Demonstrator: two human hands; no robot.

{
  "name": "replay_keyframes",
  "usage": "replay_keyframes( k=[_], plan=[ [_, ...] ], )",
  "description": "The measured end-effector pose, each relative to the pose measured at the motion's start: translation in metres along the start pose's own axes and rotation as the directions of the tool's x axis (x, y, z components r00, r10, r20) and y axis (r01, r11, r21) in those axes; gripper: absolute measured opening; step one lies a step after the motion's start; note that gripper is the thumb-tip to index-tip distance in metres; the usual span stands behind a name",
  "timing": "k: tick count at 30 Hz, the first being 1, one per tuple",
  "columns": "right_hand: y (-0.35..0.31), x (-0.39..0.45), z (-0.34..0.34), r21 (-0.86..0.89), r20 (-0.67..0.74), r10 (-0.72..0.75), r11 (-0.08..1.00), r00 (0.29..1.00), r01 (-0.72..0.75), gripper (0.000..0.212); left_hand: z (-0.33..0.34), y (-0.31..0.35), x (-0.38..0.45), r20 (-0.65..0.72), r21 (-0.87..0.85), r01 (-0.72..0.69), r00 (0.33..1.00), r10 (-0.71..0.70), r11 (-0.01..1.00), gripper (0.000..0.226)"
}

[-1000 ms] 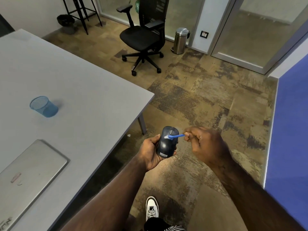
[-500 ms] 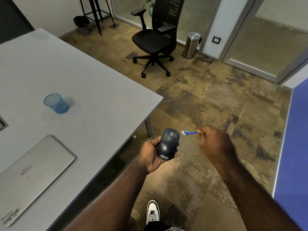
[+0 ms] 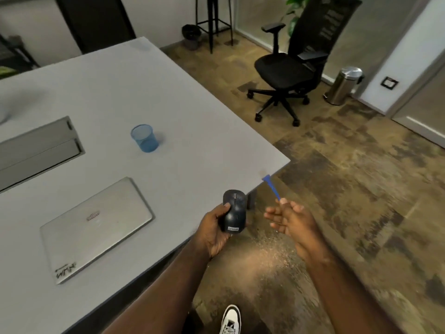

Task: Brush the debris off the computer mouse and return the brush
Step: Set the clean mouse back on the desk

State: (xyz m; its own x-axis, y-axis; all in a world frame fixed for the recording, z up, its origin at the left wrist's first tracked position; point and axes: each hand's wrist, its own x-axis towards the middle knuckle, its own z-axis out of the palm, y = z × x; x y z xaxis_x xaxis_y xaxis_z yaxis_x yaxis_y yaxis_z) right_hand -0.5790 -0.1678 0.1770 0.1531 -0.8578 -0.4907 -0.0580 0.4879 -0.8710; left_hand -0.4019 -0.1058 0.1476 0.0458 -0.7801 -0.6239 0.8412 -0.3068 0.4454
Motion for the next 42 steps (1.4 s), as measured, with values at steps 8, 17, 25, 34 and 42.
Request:
replay_keyframes(
  k=[8, 17, 25, 34, 42],
  plan=[
    [0.010, 0.034, 0.143, -0.133, 0.106, -0.006, 0.991, 0.994, 0.020, 0.025, -0.058, 0.069, 0.017, -0.245, 0.225, -0.136, 0.951, 0.191, 0.965, 0.034],
    [0.026, 0.101, 0.231, -0.290, 0.128, -0.023, 0.955, 0.992, 0.059, 0.015, -0.114, 0.131, 0.066, -0.326, 0.299, -0.103, 0.923, 0.203, 0.949, 0.029],
    [0.062, 0.169, 0.277, -0.433, 0.095, -0.029, 0.899, 0.995, 0.067, 0.014, -0.156, 0.157, 0.122, -0.415, 0.389, -0.018, 0.889, 0.193, 0.921, 0.028],
    [0.084, 0.203, 0.302, -0.513, 0.058, -0.019, 0.857, 0.998, 0.046, 0.015, -0.182, 0.160, 0.162, -0.499, 0.499, 0.030, 0.828, 0.258, 0.866, 0.030],
    [0.102, 0.213, 0.306, -0.532, 0.062, -0.004, 0.846, 0.998, 0.036, 0.019, -0.191, 0.158, 0.169, -0.525, 0.639, 0.102, 0.782, 0.336, 0.762, 0.031]
  ],
)
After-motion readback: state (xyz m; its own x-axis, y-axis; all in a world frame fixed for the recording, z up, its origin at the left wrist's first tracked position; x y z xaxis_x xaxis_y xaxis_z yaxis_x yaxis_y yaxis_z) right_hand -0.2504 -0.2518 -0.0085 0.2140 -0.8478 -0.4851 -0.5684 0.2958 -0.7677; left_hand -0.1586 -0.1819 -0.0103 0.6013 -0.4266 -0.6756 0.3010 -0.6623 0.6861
